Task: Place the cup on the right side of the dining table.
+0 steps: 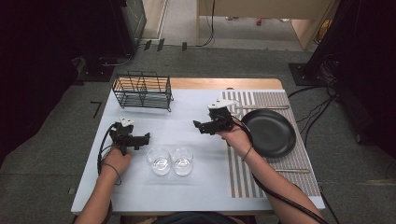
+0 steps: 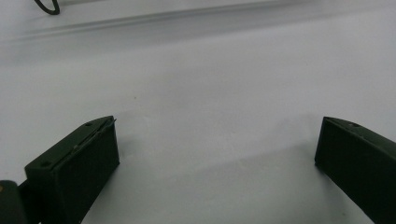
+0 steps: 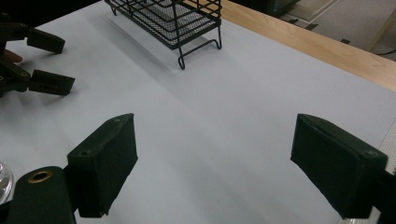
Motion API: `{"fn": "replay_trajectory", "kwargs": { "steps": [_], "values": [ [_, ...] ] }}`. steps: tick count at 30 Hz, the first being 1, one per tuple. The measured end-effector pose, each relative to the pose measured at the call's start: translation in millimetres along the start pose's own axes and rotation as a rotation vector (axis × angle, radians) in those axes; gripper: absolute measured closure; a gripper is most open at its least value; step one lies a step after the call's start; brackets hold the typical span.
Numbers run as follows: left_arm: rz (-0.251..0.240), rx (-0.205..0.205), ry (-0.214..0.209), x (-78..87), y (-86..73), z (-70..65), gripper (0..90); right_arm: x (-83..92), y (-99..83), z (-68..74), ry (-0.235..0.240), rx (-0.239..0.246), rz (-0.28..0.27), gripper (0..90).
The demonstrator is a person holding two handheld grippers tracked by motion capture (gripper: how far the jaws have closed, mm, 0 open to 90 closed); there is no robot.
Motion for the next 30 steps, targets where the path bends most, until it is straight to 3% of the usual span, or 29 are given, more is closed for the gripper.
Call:
{"fn": "replay_trajectory", "kwargs": {
  "steps": [30],
  "values": [
    [0.002,-0.002,0.000,0.1,-0.1,0.1,0.0,-28.2,-15.2,9.1,0.009,0.079,0.050,15.7]
  ]
}}
Point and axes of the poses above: each handheld gripper's, and its own axes: x roughly backward along the jaws, y roughly out of its top, z roughly to its left, the point moved 7 cm from there along -x, roughly forward along the jaws, and after that the axes turned 15 degrees about z, right-handed, at the moved point
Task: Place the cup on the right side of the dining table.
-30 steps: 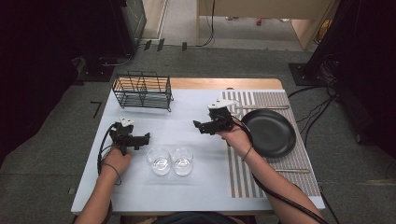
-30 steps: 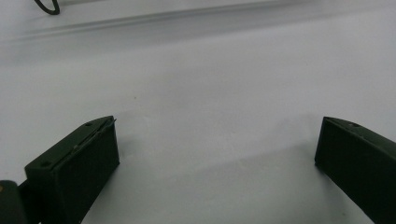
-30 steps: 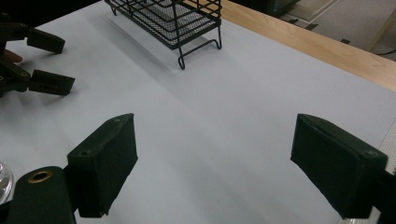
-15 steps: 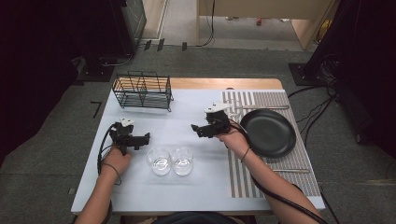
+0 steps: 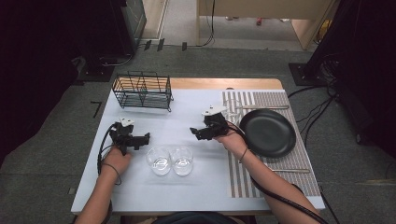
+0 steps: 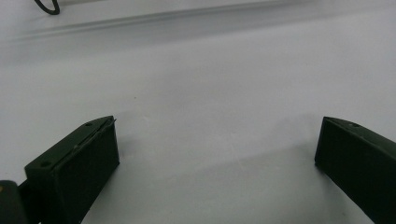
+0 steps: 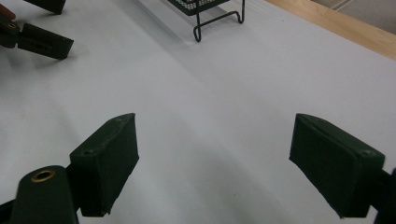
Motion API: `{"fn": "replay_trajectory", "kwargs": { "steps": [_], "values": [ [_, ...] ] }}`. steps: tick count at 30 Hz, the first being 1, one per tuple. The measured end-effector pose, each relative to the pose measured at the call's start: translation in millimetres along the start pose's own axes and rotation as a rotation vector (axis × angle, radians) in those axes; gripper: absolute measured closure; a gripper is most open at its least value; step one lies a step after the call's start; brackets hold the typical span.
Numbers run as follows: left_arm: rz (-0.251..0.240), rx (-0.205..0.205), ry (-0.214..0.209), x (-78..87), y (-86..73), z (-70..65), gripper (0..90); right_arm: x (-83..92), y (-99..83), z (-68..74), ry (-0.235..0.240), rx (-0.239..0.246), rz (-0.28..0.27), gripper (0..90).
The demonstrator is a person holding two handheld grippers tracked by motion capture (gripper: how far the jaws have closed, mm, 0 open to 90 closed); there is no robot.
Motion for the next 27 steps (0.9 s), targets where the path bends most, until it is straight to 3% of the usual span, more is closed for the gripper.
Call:
{"fn": "replay_trajectory", "kwargs": {
  "steps": [27],
  "values": [
    [0.000,0.000,0.000,0.0,0.0,0.0,0.0,-22.3,-10.2,3.7,0.039,0.030,0.051,18.0]
  ]
}}
Point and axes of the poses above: each handheld gripper's, and its own axes: x roughly backward along the jaws, y roughly out of its top, z roughly to its left, the point moved 7 cm from there along -x, roughly forward along the jaws, and after that the axes turned 15 degrees about z, right-handed, at the moved point
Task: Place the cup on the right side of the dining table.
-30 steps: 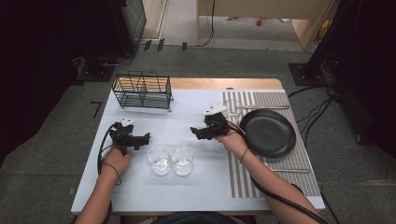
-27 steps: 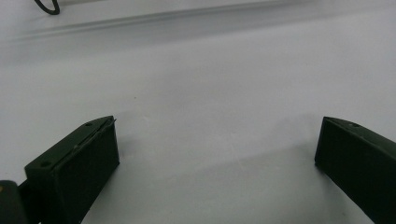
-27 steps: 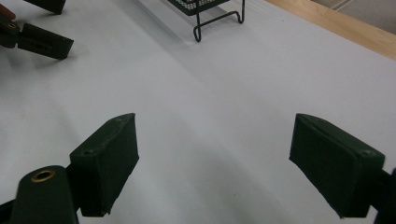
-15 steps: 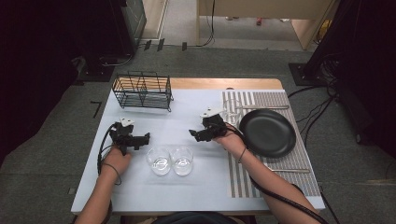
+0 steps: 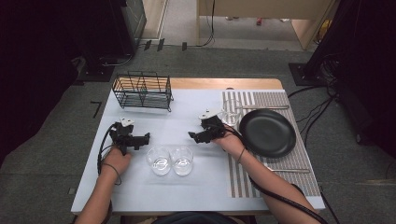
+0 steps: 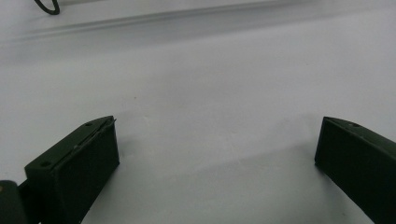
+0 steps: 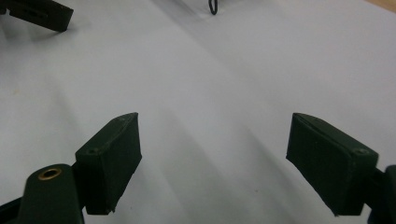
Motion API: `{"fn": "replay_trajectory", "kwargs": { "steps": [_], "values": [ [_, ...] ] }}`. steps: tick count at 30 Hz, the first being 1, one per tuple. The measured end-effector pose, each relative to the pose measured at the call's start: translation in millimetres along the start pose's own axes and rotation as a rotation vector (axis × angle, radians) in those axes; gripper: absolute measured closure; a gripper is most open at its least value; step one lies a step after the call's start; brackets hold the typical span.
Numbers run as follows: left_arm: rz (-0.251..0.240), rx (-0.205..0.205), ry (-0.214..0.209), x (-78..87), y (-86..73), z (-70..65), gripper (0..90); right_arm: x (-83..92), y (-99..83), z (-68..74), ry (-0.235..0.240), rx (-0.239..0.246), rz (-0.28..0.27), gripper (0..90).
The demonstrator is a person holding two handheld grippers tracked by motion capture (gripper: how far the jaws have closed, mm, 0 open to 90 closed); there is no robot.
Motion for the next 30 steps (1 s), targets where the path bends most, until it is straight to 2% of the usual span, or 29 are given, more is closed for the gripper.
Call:
{"fn": "replay_trajectory", "kwargs": {
  "steps": [5,20,30],
  "values": [
    [0.000,0.000,0.000,0.0,0.0,0.0,0.0,-5.4,-2.7,2.2,0.000,0.012,0.022,18.4],
    [0.000,0.000,0.000,0.0,0.0,0.0,0.0,-12.9,-5.9,6.3,0.008,0.029,0.037,19.4],
    [0.000,0.000,0.000,0.0,0.0,0.0,0.0,-14.8,-6.4,8.7,-0.014,0.052,0.052,17.4]
  ]
}}
Point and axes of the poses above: each handheld gripper's, and its own axes: x roughly backward along the jaws, y roughly out of its top, z roughly to its left, the point moved 7 cm from there along -x, roughly forward along the jaws, and after that the axes turned 15 degrees about z, right-handed, at the moved point
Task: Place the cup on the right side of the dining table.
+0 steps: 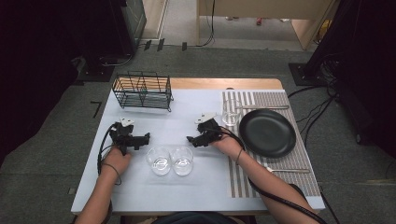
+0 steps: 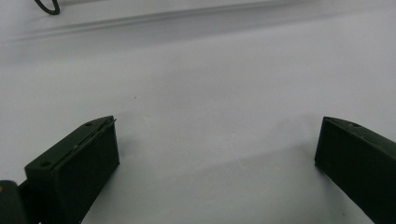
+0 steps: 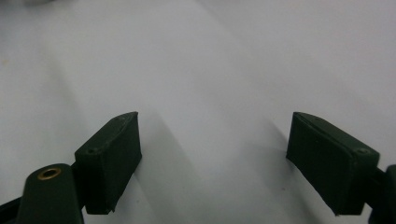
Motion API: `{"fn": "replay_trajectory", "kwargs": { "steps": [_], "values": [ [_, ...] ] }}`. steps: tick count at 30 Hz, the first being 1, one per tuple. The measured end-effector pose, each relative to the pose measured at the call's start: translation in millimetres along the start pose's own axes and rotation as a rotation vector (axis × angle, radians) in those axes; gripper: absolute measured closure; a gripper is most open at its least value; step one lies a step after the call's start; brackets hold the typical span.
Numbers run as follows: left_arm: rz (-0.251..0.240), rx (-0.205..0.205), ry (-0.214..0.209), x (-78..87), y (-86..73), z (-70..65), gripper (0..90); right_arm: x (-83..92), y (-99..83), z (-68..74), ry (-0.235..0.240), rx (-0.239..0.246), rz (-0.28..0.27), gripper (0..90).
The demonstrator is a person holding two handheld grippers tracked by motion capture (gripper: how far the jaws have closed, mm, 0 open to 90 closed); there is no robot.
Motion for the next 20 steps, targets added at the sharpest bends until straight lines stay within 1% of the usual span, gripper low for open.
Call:
{"fn": "replay_trajectory", "kwargs": {
  "steps": [7,10,20],
  "values": [
    [0.000,0.000,0.000,0.0,0.0,0.0,0.0,-0.2,0.1,0.5,-0.004,-0.002,0.001,17.0],
    [0.000,0.000,0.000,0.0,0.0,0.0,0.0,-0.9,0.3,-0.8,-0.016,-0.006,0.004,13.9],
    [-0.001,0.000,0.000,0.0,0.0,0.0,0.0,-1.1,0.2,-1.0,-0.012,-0.010,0.006,13.8]
  ]
}}
Point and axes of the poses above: each handheld gripper's, and its own axes: x roughly backward along the jaws, y roughly out of its top, z roughly to its left, the point moved 7 cm from there along -x, roughly forward along the jaws, and after that the axes turned 15 degrees about z, right-handed, at the moved point
